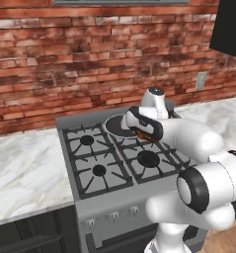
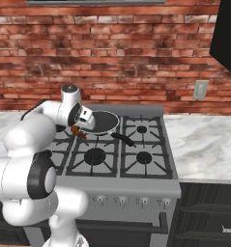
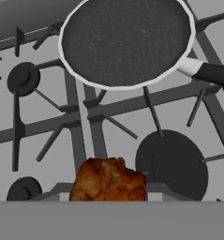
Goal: Take the chicken drumsticks from the pan and place one on each plate on the dining counter.
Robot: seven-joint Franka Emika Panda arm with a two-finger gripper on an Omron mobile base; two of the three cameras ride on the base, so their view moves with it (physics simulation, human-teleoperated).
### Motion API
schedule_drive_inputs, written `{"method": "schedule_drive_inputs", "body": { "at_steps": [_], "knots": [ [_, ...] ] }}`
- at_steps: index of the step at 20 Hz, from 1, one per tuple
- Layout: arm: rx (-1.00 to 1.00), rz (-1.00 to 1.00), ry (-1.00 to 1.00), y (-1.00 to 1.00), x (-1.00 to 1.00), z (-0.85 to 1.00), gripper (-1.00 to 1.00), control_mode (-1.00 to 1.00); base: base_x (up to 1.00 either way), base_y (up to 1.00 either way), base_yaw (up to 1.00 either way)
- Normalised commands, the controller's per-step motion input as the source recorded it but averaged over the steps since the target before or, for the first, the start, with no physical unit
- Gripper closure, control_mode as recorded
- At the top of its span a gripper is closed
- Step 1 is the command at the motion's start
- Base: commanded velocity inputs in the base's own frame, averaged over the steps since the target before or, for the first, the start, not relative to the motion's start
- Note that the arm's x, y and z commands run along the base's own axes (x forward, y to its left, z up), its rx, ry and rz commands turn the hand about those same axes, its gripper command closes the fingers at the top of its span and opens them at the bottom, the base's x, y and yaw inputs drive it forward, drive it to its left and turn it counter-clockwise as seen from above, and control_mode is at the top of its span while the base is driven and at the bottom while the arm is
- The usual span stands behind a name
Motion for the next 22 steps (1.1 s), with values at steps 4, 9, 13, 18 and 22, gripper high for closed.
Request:
{"method": "schedule_drive_inputs", "body": {
  "at_steps": [4,9,13,18,22],
  "knots": [
    [0.0,0.0,0.0,0.03,-0.19,0.0,1.0,-1.0,0.0,0.0,0.0],
    [0.0,0.0,0.0,0.0,0.0,0.0,1.0,-1.0,0.0,0.0,0.0],
    [0.0,0.0,0.01,0.0,-0.02,0.0,1.0,-1.0,0.0,0.0,0.0],
    [0.0,0.0,0.03,0.01,-0.09,-0.01,1.0,1.0,-0.68,0.01,0.06],
    [0.0,0.0,0.0,0.0,0.0,0.0,1.0,1.0,-0.98,0.01,0.33]
  ]
}}
